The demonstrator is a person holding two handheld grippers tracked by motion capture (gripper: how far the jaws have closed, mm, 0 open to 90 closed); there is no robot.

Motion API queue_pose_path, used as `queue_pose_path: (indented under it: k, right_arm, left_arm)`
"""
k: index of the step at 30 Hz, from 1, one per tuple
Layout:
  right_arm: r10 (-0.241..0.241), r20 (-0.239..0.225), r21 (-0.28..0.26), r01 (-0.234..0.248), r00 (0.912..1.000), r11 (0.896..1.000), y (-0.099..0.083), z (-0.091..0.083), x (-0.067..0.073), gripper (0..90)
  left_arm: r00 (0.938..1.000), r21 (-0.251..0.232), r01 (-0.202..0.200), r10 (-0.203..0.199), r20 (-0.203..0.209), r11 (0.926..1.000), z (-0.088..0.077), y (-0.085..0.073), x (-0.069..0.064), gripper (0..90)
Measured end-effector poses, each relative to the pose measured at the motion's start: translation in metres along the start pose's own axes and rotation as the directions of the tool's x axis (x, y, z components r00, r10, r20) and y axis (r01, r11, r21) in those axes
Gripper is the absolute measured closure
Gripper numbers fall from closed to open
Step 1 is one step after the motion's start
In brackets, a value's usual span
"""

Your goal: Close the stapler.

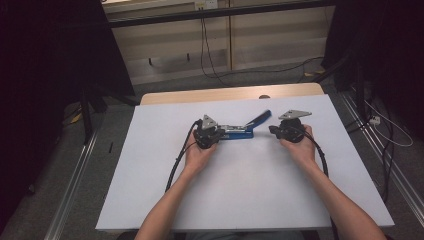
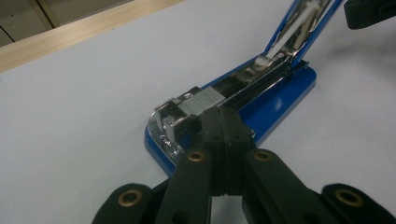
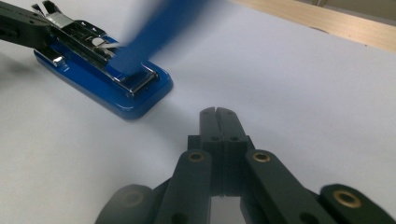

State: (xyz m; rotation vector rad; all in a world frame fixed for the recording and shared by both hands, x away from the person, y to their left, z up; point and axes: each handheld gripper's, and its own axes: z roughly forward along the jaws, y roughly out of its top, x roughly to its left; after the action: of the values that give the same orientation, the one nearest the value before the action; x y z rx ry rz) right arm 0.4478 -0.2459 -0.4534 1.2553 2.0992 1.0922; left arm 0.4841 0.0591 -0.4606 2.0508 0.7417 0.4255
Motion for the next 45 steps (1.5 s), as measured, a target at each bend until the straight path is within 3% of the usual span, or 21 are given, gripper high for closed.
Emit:
queue_pose_path:
  k: [12,13,15,17,21,24,27,29,33,37,39,41,42,43,45]
  right_arm:
    - [0.017,-0.040,-0.020,-0.017,0.9991,1.000,0.000,0.000,0.004,90.0]
    - [0.022,-0.042,-0.026,-0.023,0.9989,0.999,0.000,-0.001,0.004,90.0]
    - [0.034,-0.045,-0.027,-0.035,0.9984,0.999,0.000,-0.002,0.004,85.6]
    - [0.063,-0.047,-0.035,-0.064,0.9969,0.997,-0.001,-0.003,0.003,83.5]
    - [0.071,-0.039,-0.044,-0.073,0.9967,0.996,-0.001,-0.006,0.002,77.2]
    - [0.077,-0.038,-0.056,-0.080,0.9963,0.995,-0.001,-0.009,0.002,70.7]
    - [0.074,-0.040,-0.063,-0.076,0.9965,0.995,-0.002,-0.012,0.003,63.8]
    - [0.073,-0.039,-0.072,-0.075,0.9966,0.995,-0.002,-0.014,0.004,56.9]
    - [0.087,-0.032,-0.087,-0.089,0.9957,0.992,-0.001,-0.016,0.005,40.9]
    - [0.104,-0.028,-0.099,-0.107,0.9941,0.989,-0.002,-0.016,0.005,29.0]
    - [0.107,-0.030,-0.097,-0.110,0.9938,0.989,-0.003,-0.016,0.006,22.9]
    - [0.124,-0.017,-0.098,-0.125,0.9922,0.987,-0.003,-0.016,0.006,13.5]
    - [0.132,0.000,-0.101,-0.131,0.9913,0.986,-0.003,-0.015,0.006,8.0]
    - [0.139,0.028,-0.108,-0.136,0.9899,0.985,-0.003,-0.015,0.006,4.6]
    - [0.143,0.027,-0.119,-0.139,0.9893,0.983,-0.003,-0.016,0.006,5.6]
  left_arm:
    - [1.0000,0.001,0.001,-0.001,0.000,1.0000,0.000,0.000,-0.001,89.2]
    - [0.9994,0.006,-0.031,0.031,-0.016,0.9995,-0.001,0.000,-0.001,87.6]
    - [0.9989,0.006,-0.045,0.045,-0.016,0.9990,-0.001,0.000,-0.005,85.9]
    - [0.9995,0.004,-0.032,0.032,-0.001,0.9995,-0.001,0.001,-0.004,82.6]
    - [0.9993,0.014,-0.035,0.035,0.009,0.9993,-0.002,0.001,-0.005,76.9]
    - [0.9987,0.027,-0.049,0.049,0.014,0.9984,-0.003,0.001,-0.007,68.7]
    - [0.9994,0.026,-0.027,0.027,0.024,0.9993,-0.004,0.002,-0.010,65.3]
    - [0.9989,0.034,-0.040,0.039,0.025,0.9986,-0.005,0.003,-0.011,62.5]
    - [0.9997,0.040,-0.012,0.011,0.020,0.9991,-0.009,0.005,-0.013,46.5]
    - [0.9997,0.031,-0.023,0.023,0.001,0.9992,-0.013,0.003,-0.014,41.0]
    - [0.9999,0.021,-0.010,0.010,0.011,0.9997,-0.014,0.002,-0.014,34.9]
    - [0.9995,0.019,-0.025,0.025,0.020,0.9995,-0.014,0.001,-0.017,28.2]
    - [0.9988,0.019,-0.050,0.050,0.004,0.9986,-0.016,0.002,-0.019,26.0]
    - [0.9992,0.007,-0.040,0.040,-0.002,0.9992,-0.017,0.002,-0.021,22.6]
    - [0.9998,0.006,-0.018,0.018,0.002,0.9998,-0.020,0.003,-0.021,16.0]
